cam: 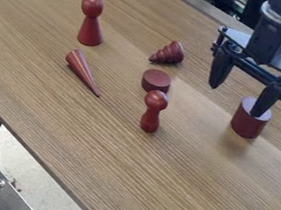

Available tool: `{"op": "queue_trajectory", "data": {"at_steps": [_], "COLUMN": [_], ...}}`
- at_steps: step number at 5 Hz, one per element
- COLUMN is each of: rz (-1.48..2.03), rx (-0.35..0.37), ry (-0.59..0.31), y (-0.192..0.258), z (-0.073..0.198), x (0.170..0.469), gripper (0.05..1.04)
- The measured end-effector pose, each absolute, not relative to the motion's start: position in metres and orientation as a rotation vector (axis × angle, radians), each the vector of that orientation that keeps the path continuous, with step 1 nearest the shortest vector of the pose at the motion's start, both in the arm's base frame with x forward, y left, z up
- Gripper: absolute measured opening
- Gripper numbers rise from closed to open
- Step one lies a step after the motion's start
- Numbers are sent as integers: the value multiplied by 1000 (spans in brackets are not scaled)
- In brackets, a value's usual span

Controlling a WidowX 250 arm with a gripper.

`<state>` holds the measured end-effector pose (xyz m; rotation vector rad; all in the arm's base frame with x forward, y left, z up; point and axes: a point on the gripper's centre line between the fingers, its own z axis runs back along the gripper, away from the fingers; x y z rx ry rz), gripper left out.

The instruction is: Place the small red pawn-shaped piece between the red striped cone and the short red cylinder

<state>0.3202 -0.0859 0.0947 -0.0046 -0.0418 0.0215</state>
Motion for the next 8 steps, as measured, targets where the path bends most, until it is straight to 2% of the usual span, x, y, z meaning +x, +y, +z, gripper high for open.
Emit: {"op": "queue_trajectory", "data": {"at_steps": [2, 5, 7, 8], "rz": [31, 103, 151, 216], "rx": [11, -6, -22, -19], "ry": [21, -66, -46, 30], "y": [-76, -48, -39, -30], "z": [78, 95, 87, 68], "x": [311, 292, 286, 285], "gripper": [1001, 1001, 1001, 1001]}}
